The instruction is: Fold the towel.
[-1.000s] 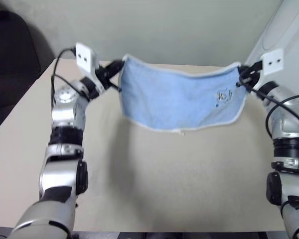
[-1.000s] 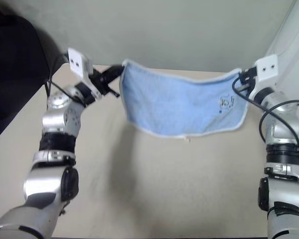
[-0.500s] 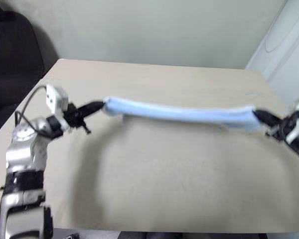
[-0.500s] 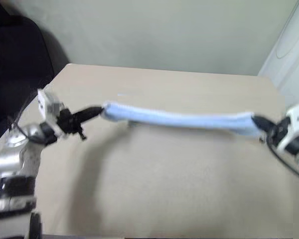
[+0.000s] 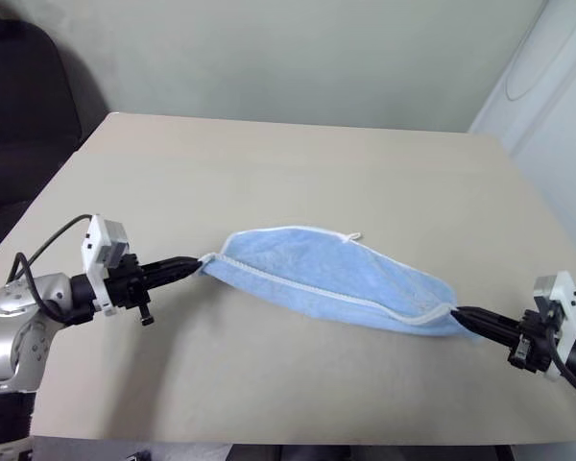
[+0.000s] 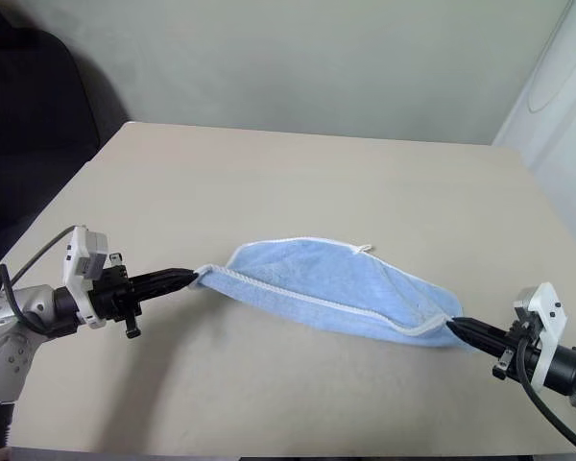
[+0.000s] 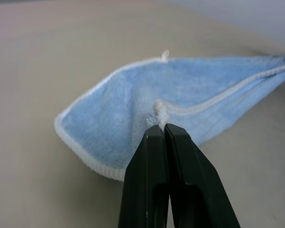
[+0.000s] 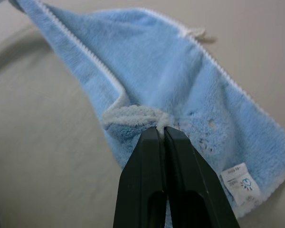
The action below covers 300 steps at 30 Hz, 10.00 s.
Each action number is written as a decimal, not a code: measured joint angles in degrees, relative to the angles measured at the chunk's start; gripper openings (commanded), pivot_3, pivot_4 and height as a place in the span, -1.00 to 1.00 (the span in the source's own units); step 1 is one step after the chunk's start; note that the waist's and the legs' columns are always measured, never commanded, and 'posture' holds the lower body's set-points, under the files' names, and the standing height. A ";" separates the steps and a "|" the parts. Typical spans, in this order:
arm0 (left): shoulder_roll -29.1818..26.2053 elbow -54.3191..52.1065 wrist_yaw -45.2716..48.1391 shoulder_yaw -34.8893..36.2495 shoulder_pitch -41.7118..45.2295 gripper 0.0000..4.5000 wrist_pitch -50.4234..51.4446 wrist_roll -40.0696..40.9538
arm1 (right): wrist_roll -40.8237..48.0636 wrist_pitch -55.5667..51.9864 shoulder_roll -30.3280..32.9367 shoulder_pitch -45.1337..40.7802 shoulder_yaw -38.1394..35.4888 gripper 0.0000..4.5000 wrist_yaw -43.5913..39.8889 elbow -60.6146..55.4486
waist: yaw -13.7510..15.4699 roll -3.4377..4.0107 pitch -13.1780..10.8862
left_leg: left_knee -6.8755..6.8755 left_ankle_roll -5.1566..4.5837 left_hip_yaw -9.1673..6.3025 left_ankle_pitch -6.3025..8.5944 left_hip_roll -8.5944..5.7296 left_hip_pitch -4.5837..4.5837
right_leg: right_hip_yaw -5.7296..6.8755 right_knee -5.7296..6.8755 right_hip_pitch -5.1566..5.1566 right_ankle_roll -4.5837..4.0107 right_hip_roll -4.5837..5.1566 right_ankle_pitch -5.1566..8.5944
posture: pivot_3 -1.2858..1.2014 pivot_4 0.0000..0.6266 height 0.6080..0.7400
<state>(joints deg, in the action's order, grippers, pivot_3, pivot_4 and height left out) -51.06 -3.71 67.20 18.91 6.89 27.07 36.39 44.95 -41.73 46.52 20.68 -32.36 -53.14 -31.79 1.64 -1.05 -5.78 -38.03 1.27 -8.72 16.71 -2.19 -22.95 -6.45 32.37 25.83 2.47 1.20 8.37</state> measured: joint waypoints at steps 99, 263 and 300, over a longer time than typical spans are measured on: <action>13.30 57.11 -7.40 -17.37 36.71 -0.37 -30.13 -31.25 | -34.55 19.06 -3.31 -41.98 29.37 -0.51 6.36 45.99 | 0.22 -0.07 0.21 | -0.10 -0.64 -0.08 -0.54 -0.03 0.54 | 0.13 0.43 -0.40 -0.07 0.09 -1.07 | 0.03 -0.52 1.00; 22.99 -0.50 -22.83 -9.32 7.78 1.00 2.35 -4.56 | -18.46 13.01 -17.20 -29.00 28.49 -0.99 24.83 31.34 | -0.06 -0.49 0.49 | 0.10 0.23 -0.18 0.36 0.00 1.14 | 0.04 0.54 -0.85 -0.08 0.04 -0.23 | 0.03 -0.52 1.00; 33.02 -6.70 -82.19 1.52 5.78 1.00 41.44 46.06 | -12.94 11.97 -21.08 -34.79 19.49 -0.99 26.49 18.95 | -0.01 0.13 -0.20 | 0.11 0.37 -0.02 0.46 -0.02 2.06 | 0.03 0.56 -1.66 0.03 -0.08 -0.08 | 0.03 -0.52 1.00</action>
<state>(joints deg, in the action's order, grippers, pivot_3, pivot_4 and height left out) -18.03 -10.41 -14.98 20.42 12.67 68.51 82.45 32.00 -29.76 25.44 -14.11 -12.87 -26.66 -12.83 1.63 -0.92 -5.98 -37.93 1.64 -8.74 17.17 -2.21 -20.89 -6.42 32.93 24.16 2.51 1.11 8.29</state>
